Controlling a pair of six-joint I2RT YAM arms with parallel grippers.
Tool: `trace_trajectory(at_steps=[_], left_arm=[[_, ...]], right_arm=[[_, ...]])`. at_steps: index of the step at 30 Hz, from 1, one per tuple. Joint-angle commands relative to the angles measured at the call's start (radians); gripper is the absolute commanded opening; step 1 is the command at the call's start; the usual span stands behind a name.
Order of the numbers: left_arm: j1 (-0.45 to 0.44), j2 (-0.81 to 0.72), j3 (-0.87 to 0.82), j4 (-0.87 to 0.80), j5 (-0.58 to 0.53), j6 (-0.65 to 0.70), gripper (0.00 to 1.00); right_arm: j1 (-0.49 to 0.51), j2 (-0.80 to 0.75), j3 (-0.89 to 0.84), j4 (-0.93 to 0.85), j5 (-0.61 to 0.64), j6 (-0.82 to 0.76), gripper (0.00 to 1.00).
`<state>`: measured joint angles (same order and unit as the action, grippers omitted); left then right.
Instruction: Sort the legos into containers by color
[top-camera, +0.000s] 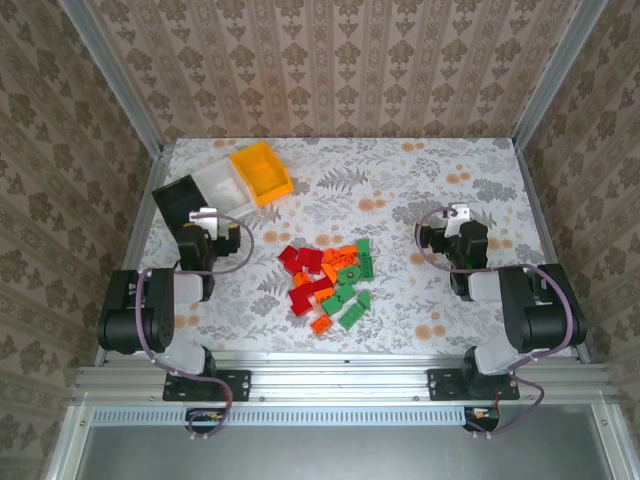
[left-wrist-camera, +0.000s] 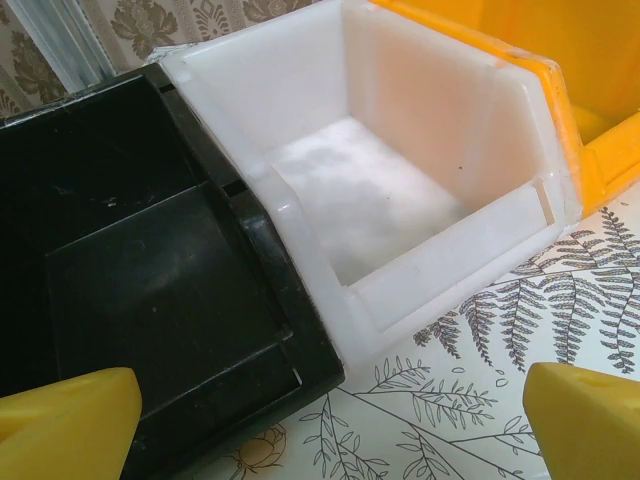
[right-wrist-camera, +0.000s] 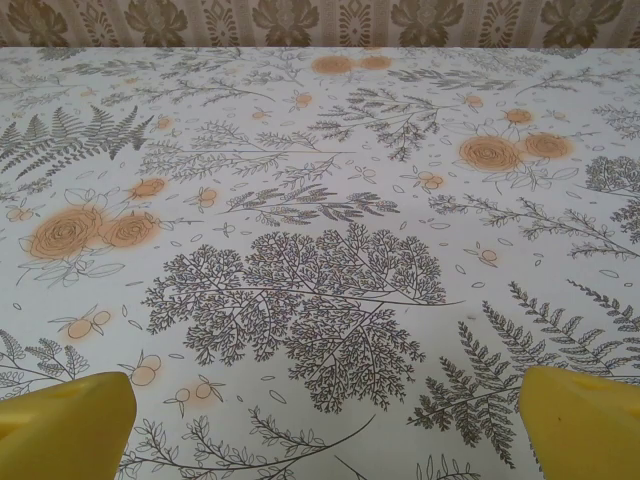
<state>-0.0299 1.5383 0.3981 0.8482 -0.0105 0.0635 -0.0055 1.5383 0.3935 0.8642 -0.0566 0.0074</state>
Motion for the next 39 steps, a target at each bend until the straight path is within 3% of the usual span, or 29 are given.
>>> trace_trajectory(at_steps=[1,39], left_arm=[[0.008,-0.004,0.005,0.007,0.017,0.000,1.00],[0.002,-0.004,0.002,0.010,0.006,0.006,1.00]], right_arm=[[0.006,-0.009,0.009,0.001,0.017,0.006,1.00],[0.006,-0.009,0.012,-0.004,0.037,0.016,1.00]])
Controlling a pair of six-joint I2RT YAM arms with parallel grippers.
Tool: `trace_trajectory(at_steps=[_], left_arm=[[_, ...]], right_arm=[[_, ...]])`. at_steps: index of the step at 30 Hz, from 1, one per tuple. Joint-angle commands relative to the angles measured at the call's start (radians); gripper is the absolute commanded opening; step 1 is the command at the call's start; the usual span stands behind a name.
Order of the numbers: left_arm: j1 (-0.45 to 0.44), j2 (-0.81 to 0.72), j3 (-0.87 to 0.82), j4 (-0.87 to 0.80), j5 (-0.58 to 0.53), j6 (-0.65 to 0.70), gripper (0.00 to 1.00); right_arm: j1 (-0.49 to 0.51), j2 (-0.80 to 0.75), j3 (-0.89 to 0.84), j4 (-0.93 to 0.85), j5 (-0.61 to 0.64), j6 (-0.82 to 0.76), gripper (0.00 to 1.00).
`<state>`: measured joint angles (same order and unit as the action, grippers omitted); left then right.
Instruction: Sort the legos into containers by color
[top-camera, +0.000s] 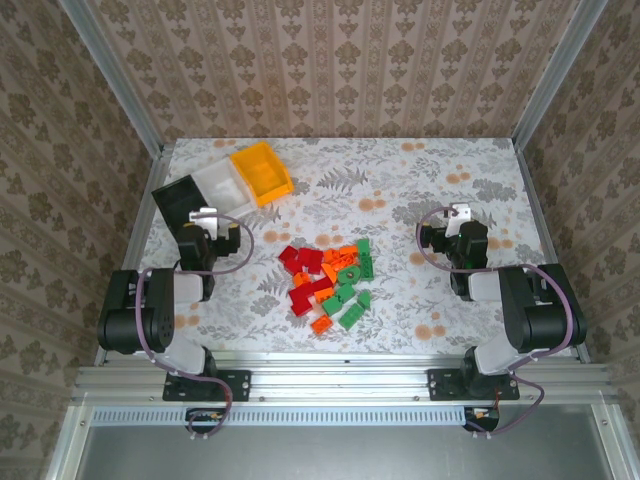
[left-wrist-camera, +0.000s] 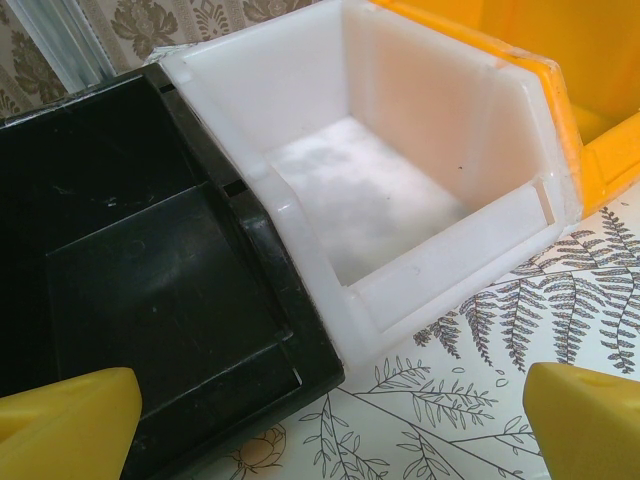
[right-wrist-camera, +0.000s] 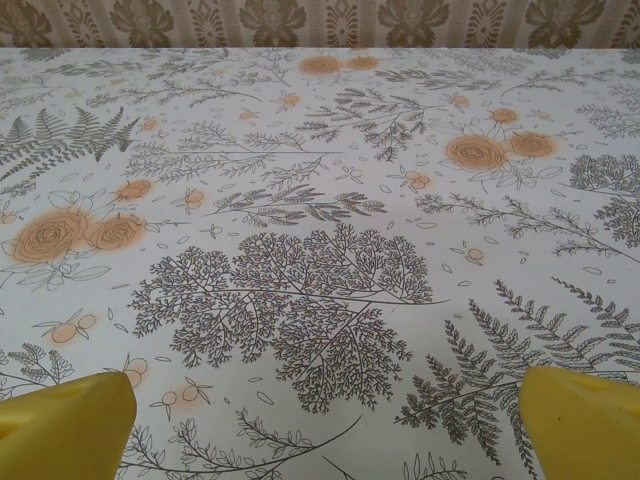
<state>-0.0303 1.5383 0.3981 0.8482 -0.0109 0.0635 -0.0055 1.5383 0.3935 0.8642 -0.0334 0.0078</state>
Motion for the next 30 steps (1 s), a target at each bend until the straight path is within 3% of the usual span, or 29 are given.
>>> trace_trajectory(at_steps=[1,30], left_arm=[[0.000,-0.003,0.002,0.009,0.006,0.006,1.00],[-0.005,-0.004,-0.001,0.017,-0.008,0.009,1.00]], right_arm=[[0.006,-0.008,0.012,-0.003,0.014,0.015,1.00],[0.006,-0.009,0.012,-0.004,0.015,0.015,1.00]])
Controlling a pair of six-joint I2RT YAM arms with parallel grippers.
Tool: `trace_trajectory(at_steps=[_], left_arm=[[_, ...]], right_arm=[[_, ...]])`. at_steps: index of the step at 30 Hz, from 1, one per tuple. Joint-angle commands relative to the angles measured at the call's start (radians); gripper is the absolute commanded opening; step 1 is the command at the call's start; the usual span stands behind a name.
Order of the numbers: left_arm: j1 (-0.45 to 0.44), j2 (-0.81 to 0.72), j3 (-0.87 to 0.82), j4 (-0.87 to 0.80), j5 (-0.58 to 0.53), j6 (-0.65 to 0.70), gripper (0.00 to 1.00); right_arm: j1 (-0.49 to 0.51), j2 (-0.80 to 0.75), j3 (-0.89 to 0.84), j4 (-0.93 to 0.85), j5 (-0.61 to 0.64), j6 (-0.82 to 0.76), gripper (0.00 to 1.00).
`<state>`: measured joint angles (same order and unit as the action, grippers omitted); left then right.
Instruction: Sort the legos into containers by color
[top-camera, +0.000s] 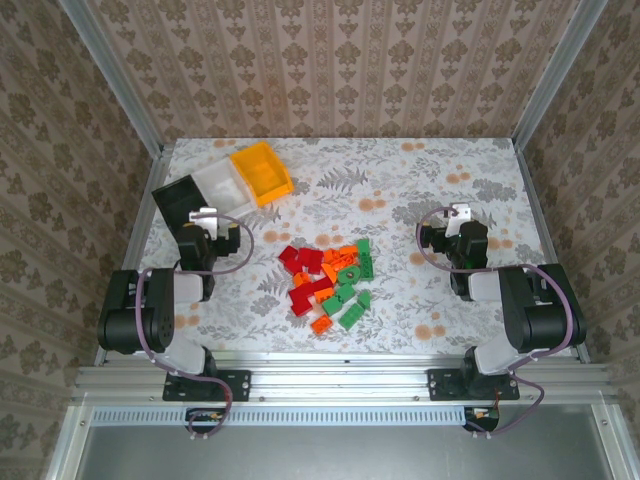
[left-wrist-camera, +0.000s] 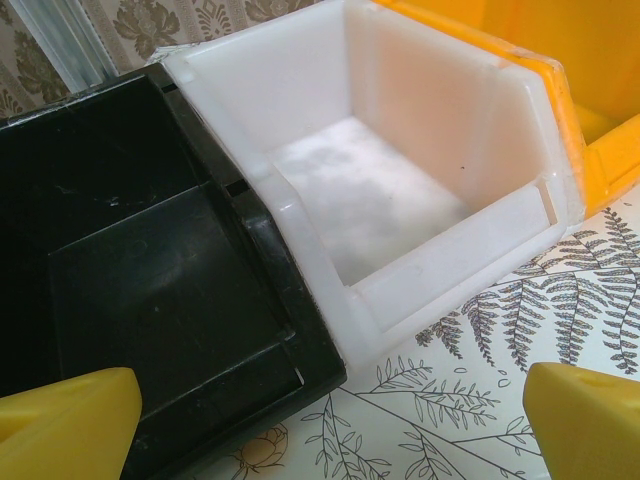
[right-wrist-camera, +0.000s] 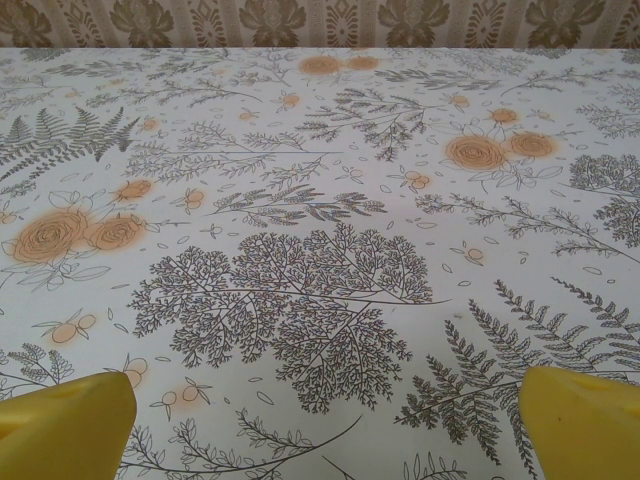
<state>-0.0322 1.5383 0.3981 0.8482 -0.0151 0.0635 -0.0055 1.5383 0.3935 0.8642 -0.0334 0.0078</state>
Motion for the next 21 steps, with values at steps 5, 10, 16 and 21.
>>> trace_trajectory(at_steps=[5,10,16,21], left_arm=[[-0.003,-0.004,0.000,0.017,-0.004,0.009,1.00],[-0.003,-0.005,-0.001,0.017,-0.004,0.009,1.00],[-0.003,-0.004,-0.001,0.017,-0.005,0.009,1.00],[0.006,-0.003,0.005,0.006,0.005,-0.002,1.00]], right_arm=[[0.006,-0.009,0.012,-0.004,0.015,0.015,1.00],[0.006,-0.008,0.011,-0.004,0.014,0.016,1.00],[0.006,-0.009,0.012,-0.004,0.015,0.015,1.00],[0.006,-0.009,0.011,-0.004,0.015,0.015,1.00]])
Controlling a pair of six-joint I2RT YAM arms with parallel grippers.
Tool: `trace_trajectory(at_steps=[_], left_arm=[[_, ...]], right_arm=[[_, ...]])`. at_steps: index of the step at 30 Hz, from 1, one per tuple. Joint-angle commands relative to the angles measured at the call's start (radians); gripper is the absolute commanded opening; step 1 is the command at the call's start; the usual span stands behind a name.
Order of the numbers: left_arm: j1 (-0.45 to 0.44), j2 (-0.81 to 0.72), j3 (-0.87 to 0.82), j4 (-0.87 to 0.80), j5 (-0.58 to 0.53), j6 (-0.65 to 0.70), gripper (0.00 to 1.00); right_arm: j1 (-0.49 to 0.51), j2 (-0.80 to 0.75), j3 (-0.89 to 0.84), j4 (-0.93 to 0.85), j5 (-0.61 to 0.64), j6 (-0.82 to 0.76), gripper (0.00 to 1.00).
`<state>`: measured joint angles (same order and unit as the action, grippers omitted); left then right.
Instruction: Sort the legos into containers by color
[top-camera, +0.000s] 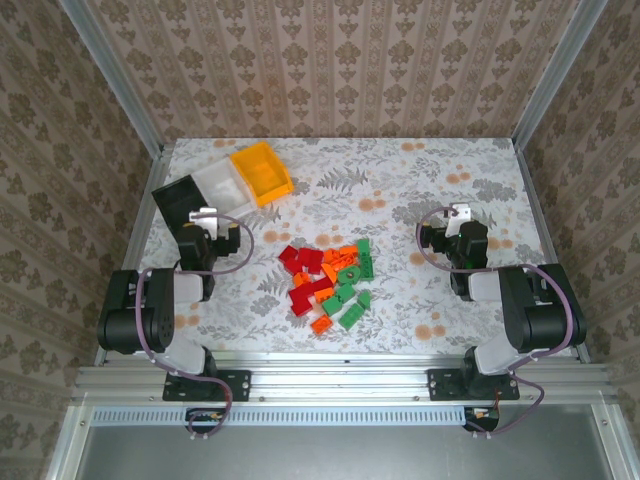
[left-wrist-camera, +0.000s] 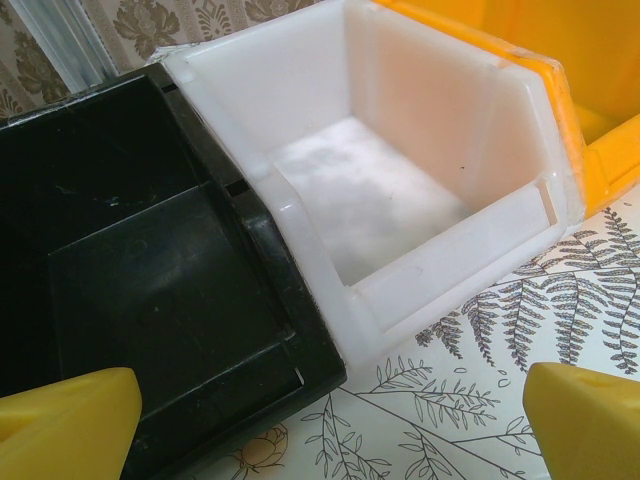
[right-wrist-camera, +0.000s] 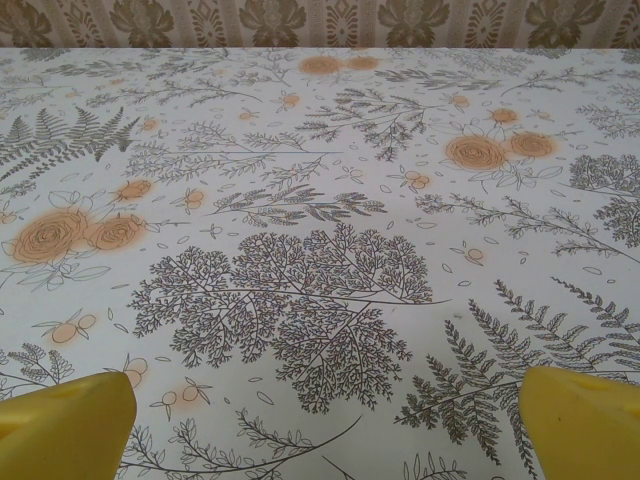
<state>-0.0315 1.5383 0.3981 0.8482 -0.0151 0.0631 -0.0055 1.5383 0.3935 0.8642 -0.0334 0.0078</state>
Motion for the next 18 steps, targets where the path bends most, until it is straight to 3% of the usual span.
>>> trace_trajectory(at_steps=[1,6,8,9,11,14,15,18], left_arm=[[0.012,-0.002,0.011,-0.003,0.007,-0.010,1.00],[0.017,-0.004,0.012,-0.005,0.014,-0.010,1.00],[0.004,-0.022,0.029,-0.039,-0.039,-0.009,1.00],[-0.013,-0.057,0.057,-0.110,-0.077,0.002,1.00],[-0.084,-0.156,0.203,-0.421,-0.236,0.013,1.00],[-0.147,-0.193,0.453,-0.755,-0.449,-0.134,1.00],[-0.147,-0.189,0.531,-0.864,-0.451,-0.191,1.00],[-0.095,-0.158,0.711,-1.068,-0.269,-0.308,1.00]], right_arm=[[0.005,-0.009,0.011,-0.004,0.015,0.015,1.00],[0.006,-0.009,0.012,-0.004,0.015,0.016,1.00],[0.006,-0.009,0.013,-0.003,0.014,0.015,1.00],[0.005,-0.009,0.012,-0.004,0.014,0.015,1.00],[0.006,-0.009,0.011,-0.004,0.015,0.015,1.00],[0.005,-0.008,0.012,-0.004,0.015,0.016,1.00],[0.006,-0.008,0.011,-0.004,0.015,0.017,1.00],[0.006,-0.009,0.011,-0.004,0.015,0.016,1.00]])
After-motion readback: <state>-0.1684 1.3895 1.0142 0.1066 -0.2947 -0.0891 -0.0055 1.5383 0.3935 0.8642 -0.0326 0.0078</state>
